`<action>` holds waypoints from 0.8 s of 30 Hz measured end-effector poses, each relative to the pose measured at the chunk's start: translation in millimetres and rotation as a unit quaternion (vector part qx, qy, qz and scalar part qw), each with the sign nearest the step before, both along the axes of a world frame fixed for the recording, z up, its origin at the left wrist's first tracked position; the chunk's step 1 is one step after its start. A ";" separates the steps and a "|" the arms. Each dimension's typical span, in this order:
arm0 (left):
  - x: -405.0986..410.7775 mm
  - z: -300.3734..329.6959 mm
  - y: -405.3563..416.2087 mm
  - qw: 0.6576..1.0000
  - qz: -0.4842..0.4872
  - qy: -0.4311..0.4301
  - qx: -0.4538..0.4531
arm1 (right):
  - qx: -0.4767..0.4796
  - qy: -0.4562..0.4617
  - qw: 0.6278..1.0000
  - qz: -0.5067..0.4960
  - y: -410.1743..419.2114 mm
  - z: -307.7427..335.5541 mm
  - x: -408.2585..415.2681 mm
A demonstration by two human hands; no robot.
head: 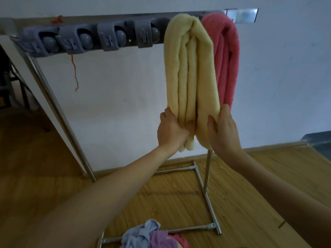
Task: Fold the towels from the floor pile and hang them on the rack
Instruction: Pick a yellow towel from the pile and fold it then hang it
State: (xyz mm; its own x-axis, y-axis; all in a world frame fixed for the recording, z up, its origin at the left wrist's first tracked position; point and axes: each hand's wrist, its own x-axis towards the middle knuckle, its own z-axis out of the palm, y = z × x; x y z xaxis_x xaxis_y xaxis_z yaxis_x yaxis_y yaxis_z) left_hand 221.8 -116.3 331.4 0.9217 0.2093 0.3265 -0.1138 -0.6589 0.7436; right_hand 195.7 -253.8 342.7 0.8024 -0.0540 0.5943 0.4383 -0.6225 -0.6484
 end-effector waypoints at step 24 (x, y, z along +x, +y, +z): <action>-3.2 -10.0 76.4 0.991 0.078 -0.096 0.043 | -0.156 0.040 0.987 0.027 68.5 -18.5 15.2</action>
State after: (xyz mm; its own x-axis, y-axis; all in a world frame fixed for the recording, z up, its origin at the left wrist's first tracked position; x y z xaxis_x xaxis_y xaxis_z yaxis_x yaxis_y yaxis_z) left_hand 218.6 -39.9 321.4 0.7992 0.3092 0.5155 -0.1392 -0.7391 0.6591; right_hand 210.9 -185.3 324.1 0.8443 0.1649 0.5099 0.4310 -0.7745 -0.4631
